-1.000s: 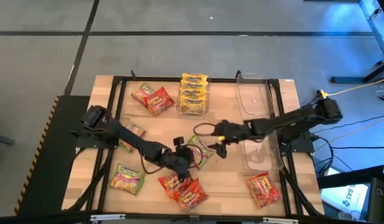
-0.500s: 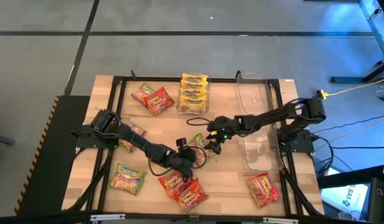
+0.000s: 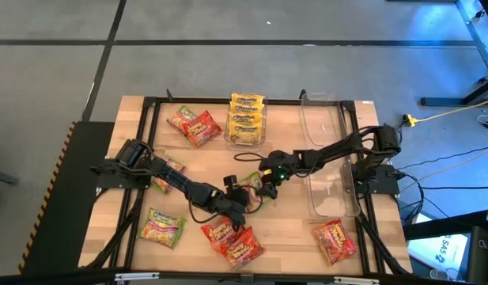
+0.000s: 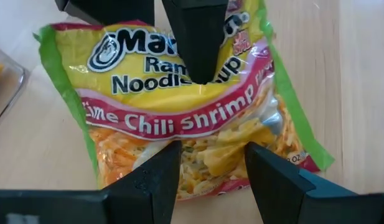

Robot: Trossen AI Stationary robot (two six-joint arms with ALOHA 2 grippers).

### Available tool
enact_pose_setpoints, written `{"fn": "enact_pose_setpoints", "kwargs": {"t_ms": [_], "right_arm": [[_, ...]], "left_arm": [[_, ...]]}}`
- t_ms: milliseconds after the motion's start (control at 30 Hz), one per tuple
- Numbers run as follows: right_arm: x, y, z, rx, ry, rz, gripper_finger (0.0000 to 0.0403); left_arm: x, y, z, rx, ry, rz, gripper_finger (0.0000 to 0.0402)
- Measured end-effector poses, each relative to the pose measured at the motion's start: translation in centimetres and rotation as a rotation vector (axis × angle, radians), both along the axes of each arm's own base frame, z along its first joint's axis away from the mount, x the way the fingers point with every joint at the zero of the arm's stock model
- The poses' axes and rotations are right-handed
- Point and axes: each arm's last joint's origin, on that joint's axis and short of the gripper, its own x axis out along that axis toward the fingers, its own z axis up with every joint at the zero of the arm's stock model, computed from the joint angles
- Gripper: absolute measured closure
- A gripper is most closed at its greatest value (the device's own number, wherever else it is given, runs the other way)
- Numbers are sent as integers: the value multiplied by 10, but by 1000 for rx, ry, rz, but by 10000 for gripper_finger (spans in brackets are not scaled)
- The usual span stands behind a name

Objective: Sort Maruchan noodles
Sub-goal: Put the green noodle pack into the top right transparent bin

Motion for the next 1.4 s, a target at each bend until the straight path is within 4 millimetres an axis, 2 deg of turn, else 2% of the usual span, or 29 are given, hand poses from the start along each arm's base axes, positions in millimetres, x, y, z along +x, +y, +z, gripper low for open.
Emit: {"fn": "enact_pose_setpoints", "kwargs": {"t_ms": [300, 500, 700, 833, 1100, 1200, 1400], "right_arm": [[4, 3, 6, 126, -14, 52, 109], [5, -1, 5, 44, -5, -101, 109], [4, -3, 2, -11, 16, -164, 109], [3, -2, -1, -67, 32, -170, 109], [7, 9, -11, -39, 28, -128, 111], [7, 9, -10, -40, 19, -119, 133], [8, 9, -10, -55, 0, -85, 210]], "left_arm": [[0, 0, -2, -7, 5, -6, 227], [1, 0, -1, -8, -7, -2, 227], [1, 1, -1, -5, -10, 3, 227], [2, 3, -1, -14, -15, 20, 227], [6, 9, 1, -53, -45, 50, 227], [6, 9, 1, -52, -46, 50, 227], [5, 9, 2, -43, -32, 39, 227]]}}
